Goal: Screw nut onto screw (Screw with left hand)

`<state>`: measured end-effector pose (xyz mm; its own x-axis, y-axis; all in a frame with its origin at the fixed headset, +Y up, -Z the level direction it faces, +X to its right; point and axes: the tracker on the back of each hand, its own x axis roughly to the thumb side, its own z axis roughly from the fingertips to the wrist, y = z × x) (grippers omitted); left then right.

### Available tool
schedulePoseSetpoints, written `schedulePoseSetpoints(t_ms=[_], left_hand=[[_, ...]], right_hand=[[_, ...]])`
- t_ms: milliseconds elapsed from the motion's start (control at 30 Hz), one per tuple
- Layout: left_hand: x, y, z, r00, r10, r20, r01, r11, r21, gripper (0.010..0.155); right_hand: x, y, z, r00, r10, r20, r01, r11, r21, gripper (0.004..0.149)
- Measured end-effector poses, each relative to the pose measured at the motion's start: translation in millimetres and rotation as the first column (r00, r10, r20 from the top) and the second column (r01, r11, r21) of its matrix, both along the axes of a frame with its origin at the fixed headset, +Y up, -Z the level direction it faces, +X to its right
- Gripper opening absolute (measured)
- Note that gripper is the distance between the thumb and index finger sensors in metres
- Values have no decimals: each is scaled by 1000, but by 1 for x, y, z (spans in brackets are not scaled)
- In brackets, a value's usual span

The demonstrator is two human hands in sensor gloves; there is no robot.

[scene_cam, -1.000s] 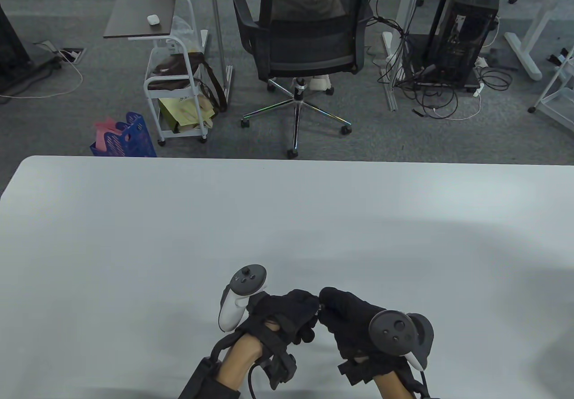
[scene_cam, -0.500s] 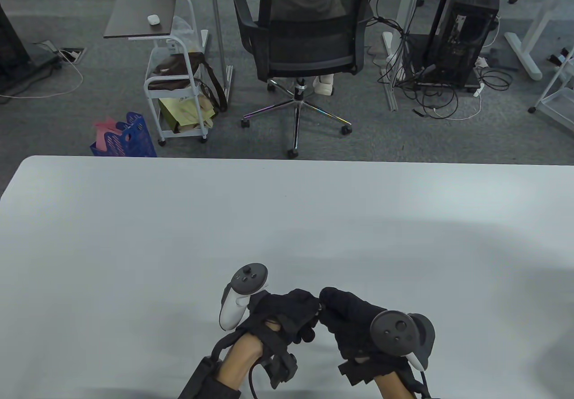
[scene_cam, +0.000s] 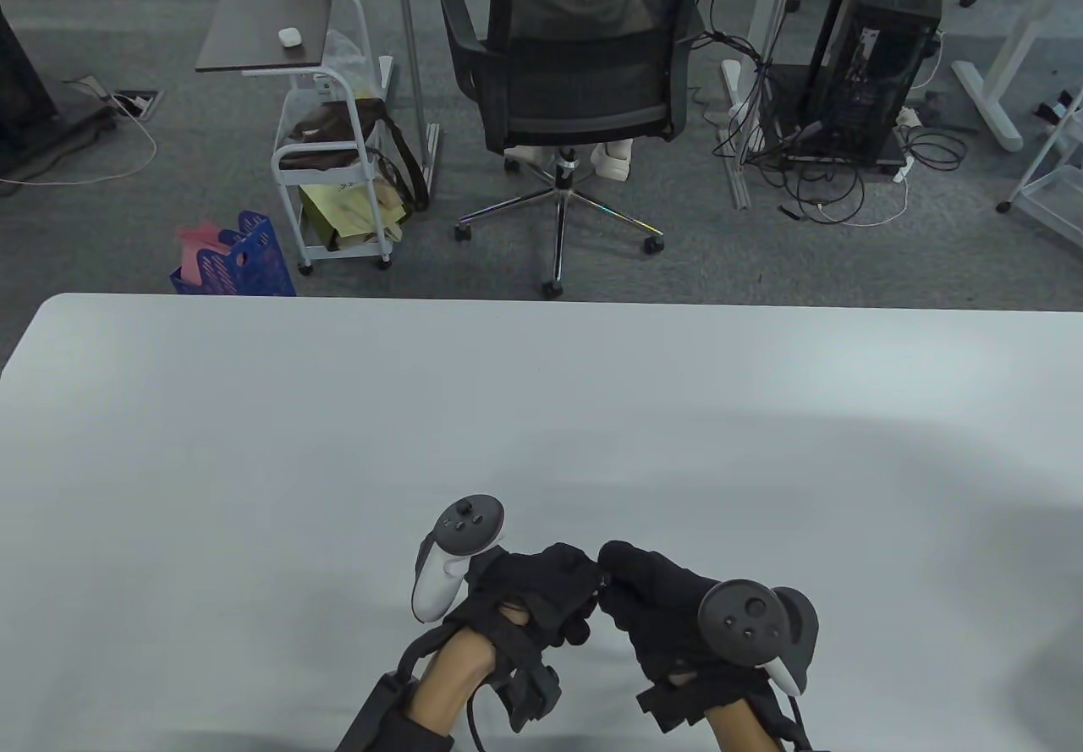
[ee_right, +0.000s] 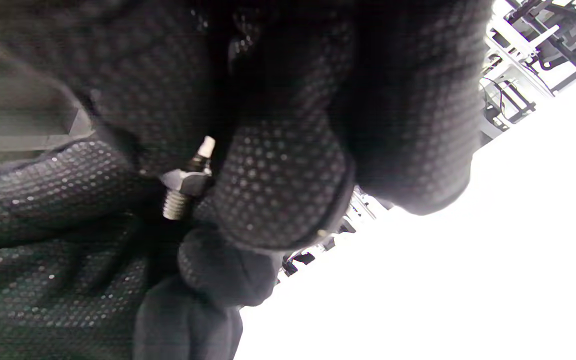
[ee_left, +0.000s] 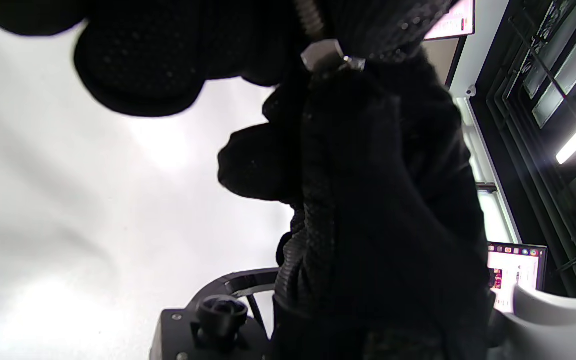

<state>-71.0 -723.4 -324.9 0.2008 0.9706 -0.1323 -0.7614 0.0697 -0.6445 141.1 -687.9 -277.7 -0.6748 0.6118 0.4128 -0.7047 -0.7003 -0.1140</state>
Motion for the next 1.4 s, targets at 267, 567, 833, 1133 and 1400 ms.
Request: schedulePoseSetpoints(t_ms=[267, 567, 833, 1133, 1400], left_hand=[[-1, -4, 1, 999, 38, -6, -38, 999, -28, 68], [-1, -4, 0, 999, 42, 25, -42, 999, -33, 60], [1, -2, 0, 1000, 14, 18, -14, 1000, -25, 56], [1, -7, 0, 1000, 22, 1, -22, 999, -39, 59], [0, -8, 1, 998, 57, 1, -57, 996, -66, 69]], right_hand=[[2, 1, 0, 1000, 7, 25, -8, 999, 34, 48], [2, 0, 0, 1000, 5, 26, -6, 999, 42, 48], [0, 0, 0, 1000, 14, 22, -15, 999, 40, 48], [1, 1, 1, 999, 18, 26, -19, 999, 43, 48], [0, 2, 1, 1000, 10, 24, -11, 999, 47, 48]])
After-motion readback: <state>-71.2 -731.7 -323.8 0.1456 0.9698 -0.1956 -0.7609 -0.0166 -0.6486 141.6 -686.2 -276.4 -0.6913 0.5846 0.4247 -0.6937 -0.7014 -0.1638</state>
